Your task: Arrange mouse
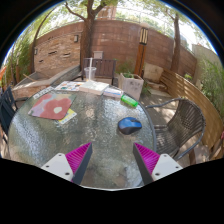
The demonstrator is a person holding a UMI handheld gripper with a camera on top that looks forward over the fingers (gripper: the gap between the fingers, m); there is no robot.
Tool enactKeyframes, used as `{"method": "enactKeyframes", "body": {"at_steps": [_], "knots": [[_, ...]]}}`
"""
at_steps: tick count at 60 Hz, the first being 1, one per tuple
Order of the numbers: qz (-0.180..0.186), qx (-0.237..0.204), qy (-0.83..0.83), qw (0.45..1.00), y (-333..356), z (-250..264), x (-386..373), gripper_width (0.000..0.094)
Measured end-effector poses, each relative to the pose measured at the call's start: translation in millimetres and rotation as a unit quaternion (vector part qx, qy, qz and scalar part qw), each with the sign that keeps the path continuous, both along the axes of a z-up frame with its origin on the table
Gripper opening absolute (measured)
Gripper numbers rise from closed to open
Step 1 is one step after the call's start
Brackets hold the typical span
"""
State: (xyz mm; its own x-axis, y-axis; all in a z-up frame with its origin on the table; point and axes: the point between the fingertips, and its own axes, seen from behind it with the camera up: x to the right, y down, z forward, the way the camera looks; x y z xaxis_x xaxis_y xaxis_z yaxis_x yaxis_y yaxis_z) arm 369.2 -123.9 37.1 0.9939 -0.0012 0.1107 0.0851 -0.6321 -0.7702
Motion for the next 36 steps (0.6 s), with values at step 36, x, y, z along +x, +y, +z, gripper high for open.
{"method": "enactKeyframes", "body": {"at_steps": [36], "knots": [[-0.053,-0.004,0.048,0.997,160.1,-50.4,54.9,0.0716]]}}
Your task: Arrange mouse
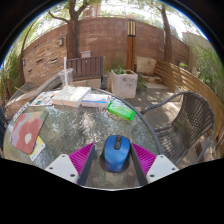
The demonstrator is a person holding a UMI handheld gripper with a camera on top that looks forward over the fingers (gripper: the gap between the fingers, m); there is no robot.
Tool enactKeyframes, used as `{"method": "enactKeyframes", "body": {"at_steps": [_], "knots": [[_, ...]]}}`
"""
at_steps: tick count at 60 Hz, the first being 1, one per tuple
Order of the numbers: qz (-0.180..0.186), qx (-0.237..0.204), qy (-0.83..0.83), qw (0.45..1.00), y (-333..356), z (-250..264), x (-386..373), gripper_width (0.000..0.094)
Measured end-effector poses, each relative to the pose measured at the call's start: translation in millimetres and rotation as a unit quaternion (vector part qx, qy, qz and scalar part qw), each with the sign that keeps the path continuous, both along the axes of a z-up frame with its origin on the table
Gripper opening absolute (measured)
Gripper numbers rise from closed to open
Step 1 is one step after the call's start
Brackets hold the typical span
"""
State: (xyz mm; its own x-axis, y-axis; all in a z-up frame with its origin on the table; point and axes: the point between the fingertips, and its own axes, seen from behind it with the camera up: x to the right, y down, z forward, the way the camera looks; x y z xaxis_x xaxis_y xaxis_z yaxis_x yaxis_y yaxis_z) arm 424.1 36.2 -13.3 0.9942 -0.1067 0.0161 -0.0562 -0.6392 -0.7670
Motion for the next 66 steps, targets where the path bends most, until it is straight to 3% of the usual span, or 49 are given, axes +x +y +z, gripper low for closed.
{"method": "enactKeyframes", "body": {"at_steps": [5,21,26,33,41,45,48,55,62,66], "knots": [[0.001,0.001,-0.002,1.000,5.2,0.2,-3.1,0.0485],[-0.023,-0.012,-0.041,0.999,2.7,15.4,2.5,0.0344],[-0.048,0.024,-0.060,0.997,8.8,57.9,2.7,0.0345],[-0.066,0.106,-0.060,0.990,32.9,161.1,-29.4,0.0346],[-0.031,0.182,-0.024,0.982,61.2,235.8,-139.9,0.0343],[0.003,0.180,0.008,0.984,68.3,223.9,-215.2,0.0343],[0.028,0.160,0.025,0.986,70.7,184.0,-277.1,0.0341],[0.072,0.074,0.035,0.994,87.2,98.6,-343.4,0.0343],[0.077,0.015,0.018,0.997,92.8,17.4,-364.4,0.0387],[0.075,0.003,0.008,0.997,87.2,16.1,-363.4,0.0468]]}}
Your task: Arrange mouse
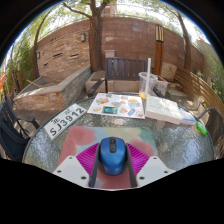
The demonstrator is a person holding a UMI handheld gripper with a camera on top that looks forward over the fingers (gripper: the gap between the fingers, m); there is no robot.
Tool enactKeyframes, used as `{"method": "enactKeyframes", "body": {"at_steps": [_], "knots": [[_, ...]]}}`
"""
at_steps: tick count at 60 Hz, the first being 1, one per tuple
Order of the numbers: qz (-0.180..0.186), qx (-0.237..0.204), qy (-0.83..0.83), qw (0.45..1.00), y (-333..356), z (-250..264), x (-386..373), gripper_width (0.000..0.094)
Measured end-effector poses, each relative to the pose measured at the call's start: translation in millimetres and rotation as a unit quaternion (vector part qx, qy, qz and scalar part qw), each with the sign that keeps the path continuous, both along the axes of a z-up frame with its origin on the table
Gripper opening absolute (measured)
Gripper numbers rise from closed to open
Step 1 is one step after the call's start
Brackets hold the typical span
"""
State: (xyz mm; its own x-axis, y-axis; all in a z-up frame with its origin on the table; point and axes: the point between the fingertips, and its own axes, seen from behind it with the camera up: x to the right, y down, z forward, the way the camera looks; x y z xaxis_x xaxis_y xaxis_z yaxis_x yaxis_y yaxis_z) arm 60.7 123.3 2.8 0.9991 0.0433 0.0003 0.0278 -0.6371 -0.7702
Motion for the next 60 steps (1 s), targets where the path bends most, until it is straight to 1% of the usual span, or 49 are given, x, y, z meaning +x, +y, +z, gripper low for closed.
{"method": "enactKeyframes", "body": {"at_steps": [4,8,10,24,32,37,45,60], "knots": [[-0.007,-0.004,-0.009,1.000,-3.1,-1.5,1.5,0.0583],[-0.003,0.006,-0.018,1.000,-12.2,14.7,-3.0,0.0784],[-0.001,0.008,-0.024,1.000,-15.9,29.1,-2.8,0.0857],[-0.006,0.023,-0.045,0.999,-97.9,125.7,-13.9,0.0846],[-0.018,0.015,-0.040,0.999,-151.5,159.9,-21.0,0.0845],[-0.030,0.010,-0.037,0.999,-180.9,171.9,-22.7,0.0845],[-0.033,0.008,-0.038,0.999,-212.0,179.6,-23.4,0.0846],[-0.027,0.005,-0.048,0.998,-231.1,181.5,-25.2,0.0846]]}}
